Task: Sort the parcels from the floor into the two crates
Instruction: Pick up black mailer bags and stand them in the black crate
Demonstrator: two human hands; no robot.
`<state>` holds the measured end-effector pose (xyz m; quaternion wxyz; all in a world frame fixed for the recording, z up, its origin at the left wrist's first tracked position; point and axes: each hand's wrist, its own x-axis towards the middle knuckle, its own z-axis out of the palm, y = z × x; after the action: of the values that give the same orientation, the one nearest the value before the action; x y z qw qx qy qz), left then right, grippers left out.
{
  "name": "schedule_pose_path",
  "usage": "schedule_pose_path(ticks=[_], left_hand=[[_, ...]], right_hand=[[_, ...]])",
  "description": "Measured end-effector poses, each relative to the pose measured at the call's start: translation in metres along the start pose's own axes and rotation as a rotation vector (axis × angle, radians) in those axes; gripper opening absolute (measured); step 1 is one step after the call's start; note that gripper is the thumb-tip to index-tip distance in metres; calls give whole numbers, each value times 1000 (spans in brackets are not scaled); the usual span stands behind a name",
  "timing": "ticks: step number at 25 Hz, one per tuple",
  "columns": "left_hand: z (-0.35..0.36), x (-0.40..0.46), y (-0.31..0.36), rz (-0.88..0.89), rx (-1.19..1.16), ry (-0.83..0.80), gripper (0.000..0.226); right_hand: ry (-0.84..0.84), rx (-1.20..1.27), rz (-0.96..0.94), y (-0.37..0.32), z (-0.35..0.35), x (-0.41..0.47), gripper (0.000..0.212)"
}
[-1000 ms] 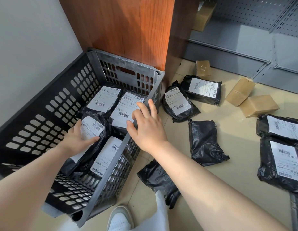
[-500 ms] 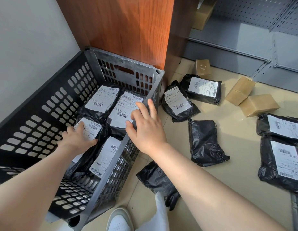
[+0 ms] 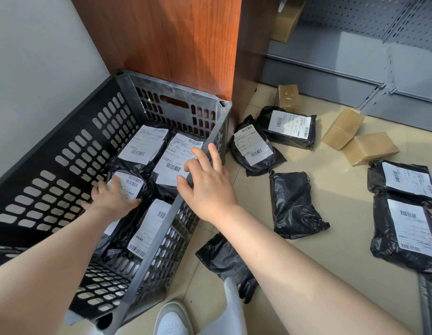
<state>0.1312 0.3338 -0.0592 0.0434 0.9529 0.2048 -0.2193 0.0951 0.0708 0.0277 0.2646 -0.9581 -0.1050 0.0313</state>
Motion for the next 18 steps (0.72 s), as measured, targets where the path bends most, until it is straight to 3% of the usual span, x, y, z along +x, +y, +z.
schedule_pose_path(ticks=[4,7,12,18], left_hand=[[-15,-12,7,73,-17,108,98],[-45,-21,26,145,-169,245,84],[-94,-59,90,437,-415,482,60],[-113,-114,173,777,-411,539,45]], right_hand=[[-114,15,-18,4,-15,-1,56],[-131,76,-16,5,-29,-4,58],[-93,127,109,28,-55,-23,59],[32,109,331,89,-107,-31,56]])
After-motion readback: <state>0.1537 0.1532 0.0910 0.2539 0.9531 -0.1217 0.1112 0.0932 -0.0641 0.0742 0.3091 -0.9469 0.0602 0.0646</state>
